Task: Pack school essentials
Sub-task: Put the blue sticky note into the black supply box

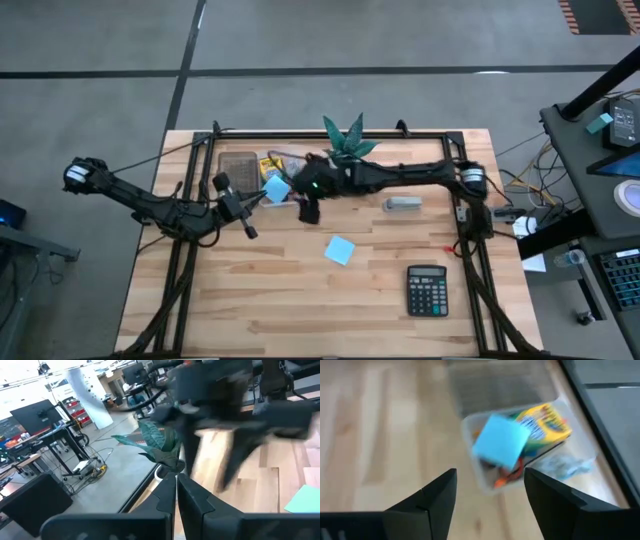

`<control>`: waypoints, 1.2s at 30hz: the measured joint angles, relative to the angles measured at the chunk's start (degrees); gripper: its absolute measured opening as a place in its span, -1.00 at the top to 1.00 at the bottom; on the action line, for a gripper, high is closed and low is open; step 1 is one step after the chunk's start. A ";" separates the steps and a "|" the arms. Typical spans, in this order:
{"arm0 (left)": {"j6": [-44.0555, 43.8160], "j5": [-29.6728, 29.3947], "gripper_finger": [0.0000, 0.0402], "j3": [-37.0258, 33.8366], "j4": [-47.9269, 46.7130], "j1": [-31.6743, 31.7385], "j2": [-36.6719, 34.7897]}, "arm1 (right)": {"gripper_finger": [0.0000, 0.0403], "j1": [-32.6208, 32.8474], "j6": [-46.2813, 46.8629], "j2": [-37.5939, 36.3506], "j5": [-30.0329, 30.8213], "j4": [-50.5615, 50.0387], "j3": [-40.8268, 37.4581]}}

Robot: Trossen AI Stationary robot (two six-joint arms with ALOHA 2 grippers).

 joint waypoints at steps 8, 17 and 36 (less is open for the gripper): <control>0.17 0.52 1.00 -0.02 6.13 0.00 2.36 | -0.09 9.36 1.28 -17.28 -0.04 3.27 -20.83; 6.47 5.37 1.00 2.34 23.99 0.00 12.21 | -0.09 17.12 -2.24 -35.97 -0.17 35.01 -52.74; -16.70 22.99 1.00 23.37 25.18 0.02 46.92 | -0.09 17.73 -8.07 -69.50 -0.04 49.08 -78.91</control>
